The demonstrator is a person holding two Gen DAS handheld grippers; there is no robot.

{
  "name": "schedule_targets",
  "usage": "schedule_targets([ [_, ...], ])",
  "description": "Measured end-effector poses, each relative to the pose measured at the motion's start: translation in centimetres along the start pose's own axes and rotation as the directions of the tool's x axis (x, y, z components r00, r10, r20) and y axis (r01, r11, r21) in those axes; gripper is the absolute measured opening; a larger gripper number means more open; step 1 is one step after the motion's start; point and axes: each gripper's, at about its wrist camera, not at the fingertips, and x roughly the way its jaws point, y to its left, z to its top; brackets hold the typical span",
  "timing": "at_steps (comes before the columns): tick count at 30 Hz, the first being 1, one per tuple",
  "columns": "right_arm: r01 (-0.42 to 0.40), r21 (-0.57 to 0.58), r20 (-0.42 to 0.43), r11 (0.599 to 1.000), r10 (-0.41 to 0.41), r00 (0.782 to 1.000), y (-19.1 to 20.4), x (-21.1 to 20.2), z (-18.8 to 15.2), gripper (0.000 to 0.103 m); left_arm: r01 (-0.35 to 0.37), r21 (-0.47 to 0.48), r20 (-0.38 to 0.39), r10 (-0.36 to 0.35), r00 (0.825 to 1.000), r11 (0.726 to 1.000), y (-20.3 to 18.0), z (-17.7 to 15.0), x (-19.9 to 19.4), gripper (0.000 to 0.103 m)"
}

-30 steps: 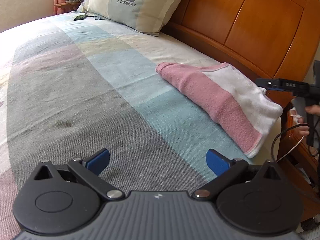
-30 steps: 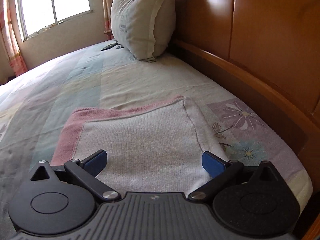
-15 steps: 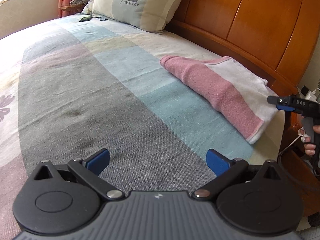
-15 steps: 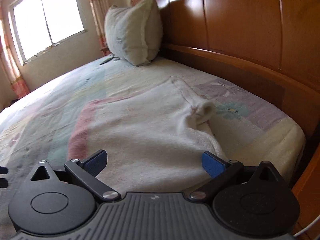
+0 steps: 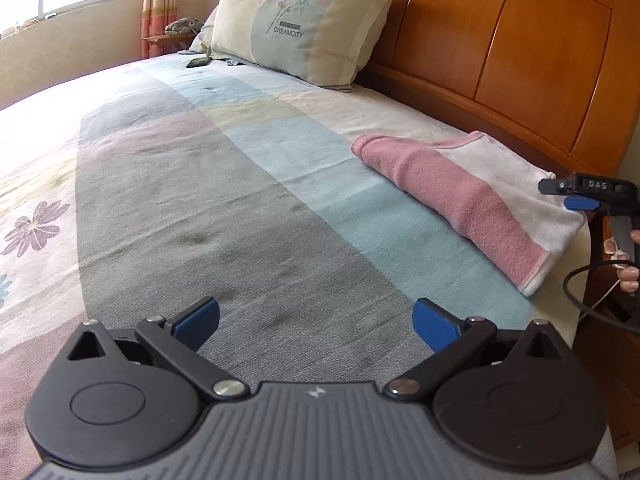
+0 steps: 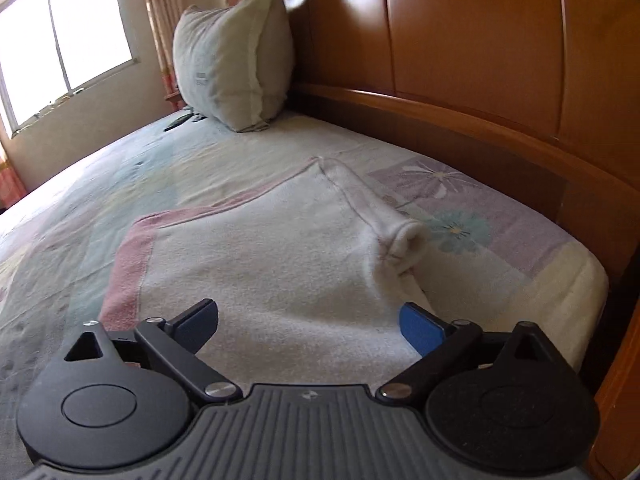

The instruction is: Fold clothes

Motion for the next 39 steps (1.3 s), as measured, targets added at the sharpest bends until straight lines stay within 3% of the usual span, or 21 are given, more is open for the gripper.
schedule_targets([
  [2,-0.005,-0.021,0.043,1.000,0.006,0.999,0.9,-1.3,0.2,0.103,-0.013,-0.014,0.001,0.013,1.000,1.000,0.3,0.0,0.3,0.102],
  [5,-0.042,-0.171,0.087,0.984,0.057,0.995,4.6,-1.6,0.9,0.103,-0.027,-0.043,-0.004,0.027,1.000,0.999,0.7,0.1,0.9,0.102],
  [10,-0.084,-0.328,0.016,0.941,0.094,0.995,9.6,3.3,1.4,0.103,-0.047,-0.017,-0.029,0.047,0.998,0.999,1.0,-0.5,1.7,0.102],
  [13,-0.111,-0.277,-0.122,0.954,0.080,0.989,9.6,7.1,0.8,0.103,-0.023,-0.058,-0.092,0.018,0.996,0.998,2.0,-1.2,2.9,0.102],
  [15,-0.136,-0.174,-0.105,0.975,0.119,0.987,8.4,7.3,0.6,0.103,0.000,-0.102,-0.145,-0.015,0.989,0.995,2.9,-1.6,4.0,0.102],
  [17,-0.155,-0.132,-0.113,0.979,0.140,0.984,7.8,7.1,0.8,0.103,0.004,-0.098,-0.114,-0.016,0.993,0.995,2.9,-2.1,4.1,0.102],
  [22,-0.136,-0.141,-0.122,0.981,0.119,0.985,8.2,7.3,0.8,0.103,-0.009,-0.025,-0.090,0.006,0.996,1.000,2.1,-2.5,4.4,0.102],
  [25,-0.129,-0.139,-0.116,0.982,0.113,0.987,8.2,7.4,0.8,0.103,-0.024,0.043,-0.112,0.029,0.993,0.999,1.4,-2.4,4.6,0.102],
  [27,-0.121,-0.117,-0.115,0.986,0.108,0.988,8.1,7.1,1.1,0.103,-0.018,0.029,-0.120,0.022,0.992,0.999,1.4,-2.0,4.3,0.102],
  [32,-0.082,-0.071,-0.140,0.994,0.071,0.988,8.3,3.6,1.5,0.103,-0.013,0.031,-0.062,0.015,0.998,0.999,0.3,-1.2,1.7,0.102],
  [39,-0.013,-0.070,-0.146,0.997,0.002,0.989,8.6,-3.5,-0.8,0.103,0.026,0.064,0.045,-0.029,0.999,0.998,-2.5,0.2,-3.4,0.102],
])
